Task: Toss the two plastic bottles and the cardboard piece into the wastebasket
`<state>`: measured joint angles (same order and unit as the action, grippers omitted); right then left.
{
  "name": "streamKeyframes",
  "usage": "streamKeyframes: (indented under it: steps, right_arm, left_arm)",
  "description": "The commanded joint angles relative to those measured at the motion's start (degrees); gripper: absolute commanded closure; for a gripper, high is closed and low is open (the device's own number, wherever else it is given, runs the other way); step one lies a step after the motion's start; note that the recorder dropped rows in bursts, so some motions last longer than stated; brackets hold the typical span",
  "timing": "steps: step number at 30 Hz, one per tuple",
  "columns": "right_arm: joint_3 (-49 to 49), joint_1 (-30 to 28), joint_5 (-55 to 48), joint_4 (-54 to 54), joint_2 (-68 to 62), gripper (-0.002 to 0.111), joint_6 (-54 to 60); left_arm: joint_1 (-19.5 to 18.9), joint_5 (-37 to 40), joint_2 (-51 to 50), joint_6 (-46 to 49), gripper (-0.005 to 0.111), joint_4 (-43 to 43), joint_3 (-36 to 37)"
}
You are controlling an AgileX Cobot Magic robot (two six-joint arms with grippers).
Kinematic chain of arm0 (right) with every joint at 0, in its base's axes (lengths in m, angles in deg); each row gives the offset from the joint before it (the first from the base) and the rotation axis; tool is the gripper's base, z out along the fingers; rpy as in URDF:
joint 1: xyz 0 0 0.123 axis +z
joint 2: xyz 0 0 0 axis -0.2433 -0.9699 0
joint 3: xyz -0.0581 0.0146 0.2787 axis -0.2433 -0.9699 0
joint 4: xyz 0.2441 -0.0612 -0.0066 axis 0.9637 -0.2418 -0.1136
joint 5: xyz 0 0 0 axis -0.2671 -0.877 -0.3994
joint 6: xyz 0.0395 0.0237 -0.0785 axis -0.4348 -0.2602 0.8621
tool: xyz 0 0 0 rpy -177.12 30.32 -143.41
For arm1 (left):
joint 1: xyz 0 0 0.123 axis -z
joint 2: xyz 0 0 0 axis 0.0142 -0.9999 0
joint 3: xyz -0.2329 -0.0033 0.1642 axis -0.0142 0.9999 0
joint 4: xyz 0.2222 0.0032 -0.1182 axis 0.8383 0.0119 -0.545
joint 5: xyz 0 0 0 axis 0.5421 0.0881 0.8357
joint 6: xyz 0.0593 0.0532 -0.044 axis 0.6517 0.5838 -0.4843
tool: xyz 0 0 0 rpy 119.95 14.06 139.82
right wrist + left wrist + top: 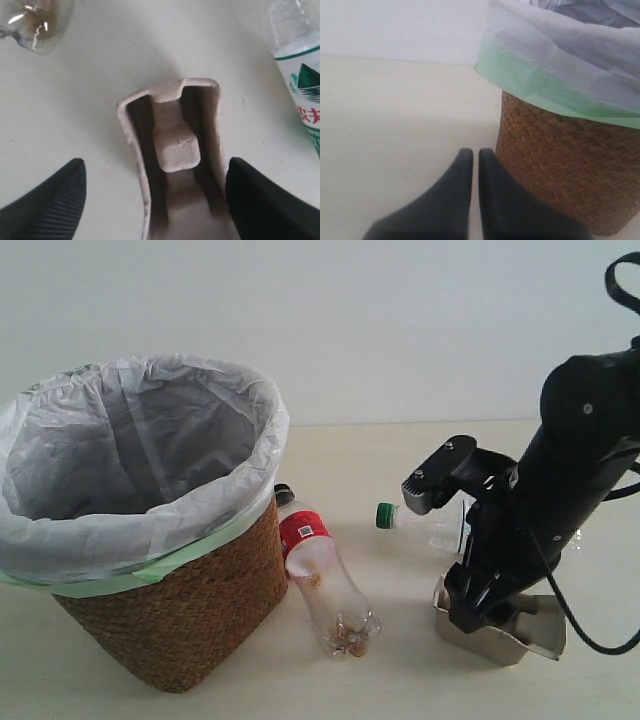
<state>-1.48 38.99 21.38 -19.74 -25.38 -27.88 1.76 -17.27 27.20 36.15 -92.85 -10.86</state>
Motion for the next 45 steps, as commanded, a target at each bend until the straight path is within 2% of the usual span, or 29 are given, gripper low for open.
streamKeyframes:
  steps: [1,17,18,19,21,22,26,30,36,41,45]
  right_arm:
    - [0.46,0.26,1.21,-3.59,-1.78,0.04,0.43]
    - [0.46,0.26,4.53,-4.77,-11.91,0.04,-0.24]
    - [0.46,0.26,4.39,-4.54,-11.93,0.046,-0.24]
    - [0.46,0.26,3.94,-4.54,-11.93,0.059,-0.38]
    - [0.46,0.26,3.82,-4.54,-10.85,0.099,-2.0]
    - [0.46,0.26,3.95,-3.96,-9.81,0.107,-2.94]
    - [2.18,0.26,0.86,1.26,-2.82,0.106,-6.84]
    - [2.27,0.26,1.9,8.27,6.29,0.106,-7.64]
    - [2.27,0.15,1.02,4.52,16.51,0.106,-18.7]
    - [1.99,-1.66,-3.19,3.38,18.31,0.106,-19.72]
    - [-2.08,-4.91,-0.79,2.65,21.95,0.106,-18.91]
  left_arm:
    - [-0.04,-0.18,0.19,-0.29,0.103,0.17,0.23]
    - [-0.04,-0.18,0.19,-0.29,0.103,0.17,0.23]
    - [-0.04,-0.18,0.19,-0.29,0.103,0.17,0.23]
    - [-0.04,-0.18,0.19,-0.29,0.103,0.17,0.23]
    - [-0.04,-0.18,0.19,-0.29,0.103,0.17,0.23]
    - [-0.04,-0.18,0.19,-0.29,0.103,0.17,0.23]
    - [-0.04,-0.18,0.19,-0.29,0.103,0.17,0.23]
    - [-0.04,-0.18,0.19,-0.29,0.103,0.17,0.23]
    - [-0.04,-0.18,0.19,-0.29,0.103,0.17,0.23]
    - [-0.04,-0.18,0.19,-0.29,0.103,0.17,0.23]
    - [-0.04,-0.18,0.19,-0.29,0.103,0.17,0.23]
